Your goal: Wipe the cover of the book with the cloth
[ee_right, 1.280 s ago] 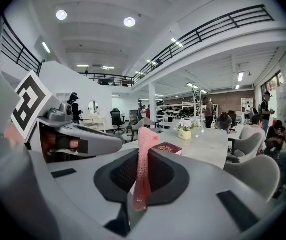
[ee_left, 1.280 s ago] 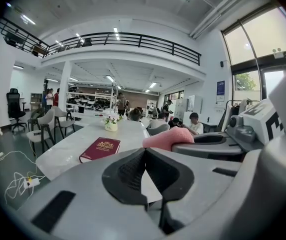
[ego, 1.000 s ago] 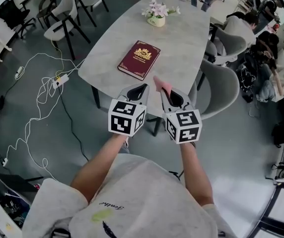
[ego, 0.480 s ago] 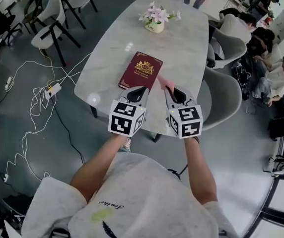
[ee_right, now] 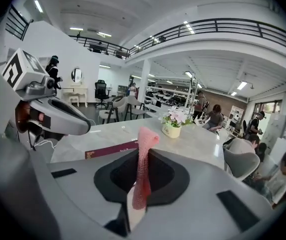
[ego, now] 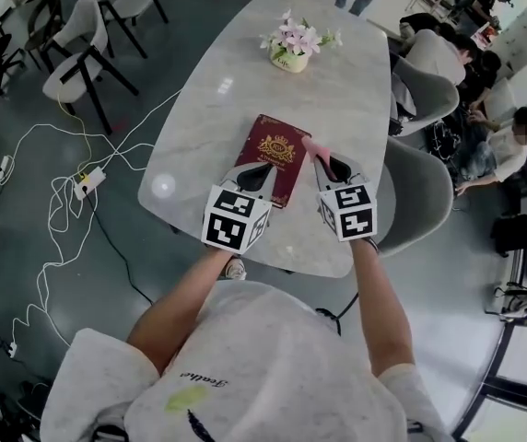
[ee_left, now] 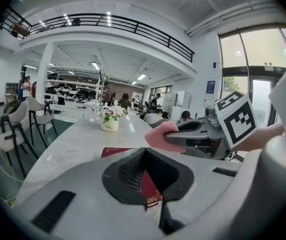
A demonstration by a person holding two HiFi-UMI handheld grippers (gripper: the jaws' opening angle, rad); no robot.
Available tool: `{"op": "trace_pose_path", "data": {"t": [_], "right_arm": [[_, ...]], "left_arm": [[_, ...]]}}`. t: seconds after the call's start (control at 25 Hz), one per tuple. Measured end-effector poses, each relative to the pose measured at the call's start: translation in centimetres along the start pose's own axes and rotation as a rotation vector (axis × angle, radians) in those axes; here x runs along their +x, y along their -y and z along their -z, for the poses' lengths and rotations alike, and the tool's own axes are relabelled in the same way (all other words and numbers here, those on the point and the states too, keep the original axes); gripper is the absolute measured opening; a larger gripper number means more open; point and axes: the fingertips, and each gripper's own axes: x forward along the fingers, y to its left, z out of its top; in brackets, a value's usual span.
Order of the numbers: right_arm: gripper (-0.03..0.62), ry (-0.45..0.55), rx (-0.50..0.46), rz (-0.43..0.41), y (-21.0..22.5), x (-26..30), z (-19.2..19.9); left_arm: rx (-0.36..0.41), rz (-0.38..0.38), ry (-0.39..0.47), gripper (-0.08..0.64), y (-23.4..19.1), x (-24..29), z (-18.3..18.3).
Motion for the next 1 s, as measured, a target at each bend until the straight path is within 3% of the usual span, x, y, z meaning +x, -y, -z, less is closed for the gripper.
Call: {"op": "trace_pose_path", "data": {"t": [0.6, 1.0], "right_arm": [[0.018, -0.180, -0.088, 0.082, 3.2, 9.6, 1.7], [0.018, -0.292, -0.200, 0.068, 2.2, 13.4, 4.1]], "left_arm": [[-0.060, 0.091, -0.065, 0.008, -4.5, 3.8, 2.0], [-0.083, 0.122, -0.090, 0.008, -5.2, 4.9, 3.2]]}}
